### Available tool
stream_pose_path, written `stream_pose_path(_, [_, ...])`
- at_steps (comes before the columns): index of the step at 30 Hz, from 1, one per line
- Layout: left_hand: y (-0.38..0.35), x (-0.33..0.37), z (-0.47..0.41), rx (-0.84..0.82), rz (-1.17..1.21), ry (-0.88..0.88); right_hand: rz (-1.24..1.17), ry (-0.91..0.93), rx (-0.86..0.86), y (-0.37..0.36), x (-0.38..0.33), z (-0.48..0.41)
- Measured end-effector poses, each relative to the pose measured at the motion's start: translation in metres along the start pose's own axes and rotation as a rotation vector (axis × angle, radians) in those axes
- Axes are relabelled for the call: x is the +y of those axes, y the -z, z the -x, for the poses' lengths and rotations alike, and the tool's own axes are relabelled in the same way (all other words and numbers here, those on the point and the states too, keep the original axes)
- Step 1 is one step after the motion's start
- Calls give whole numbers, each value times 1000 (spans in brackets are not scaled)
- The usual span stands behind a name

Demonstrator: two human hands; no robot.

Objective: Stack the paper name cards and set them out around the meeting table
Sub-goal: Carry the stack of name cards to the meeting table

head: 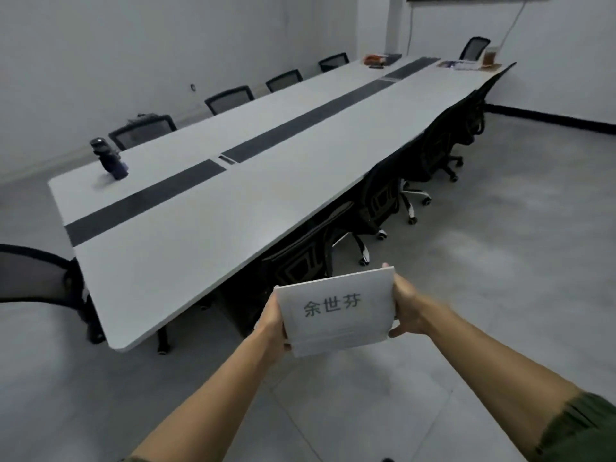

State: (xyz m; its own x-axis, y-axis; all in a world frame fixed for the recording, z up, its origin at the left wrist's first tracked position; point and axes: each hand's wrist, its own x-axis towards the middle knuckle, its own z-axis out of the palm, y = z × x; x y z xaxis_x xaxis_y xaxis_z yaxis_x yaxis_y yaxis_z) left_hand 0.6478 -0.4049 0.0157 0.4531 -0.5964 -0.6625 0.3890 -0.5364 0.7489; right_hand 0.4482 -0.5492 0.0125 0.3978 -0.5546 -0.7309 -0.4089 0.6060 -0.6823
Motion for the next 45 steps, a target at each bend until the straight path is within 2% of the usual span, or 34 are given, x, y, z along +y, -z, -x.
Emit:
stream_pose_path(5, [49, 50, -35, 126, 220, -42, 174, -22, -127, -59, -103, -61])
stream_pose_path(8, [91, 67, -47, 184, 265, -101, 245, -36, -258, -109, -140, -83])
stream_pose_path(11, [141, 83, -64, 273, 301, -82, 328, -25, -368, -162, -165, -108])
stream_pose_path(17, [235, 103, -106, 304, 293, -62, 413, -2, -433, -263, -193, -164])
stream_pose_path(23, [323, 147, -158, 325, 219, -14, 379, -22, -423, -351, -232, -214])
stream_pose_path(33, [355, 198, -271, 244, 251, 76, 371, -86, -314, -386, -293, -306])
stream_pose_path(45, [362, 269, -413, 306, 298, 117, 289, -161, -280, -402, -380, -450])
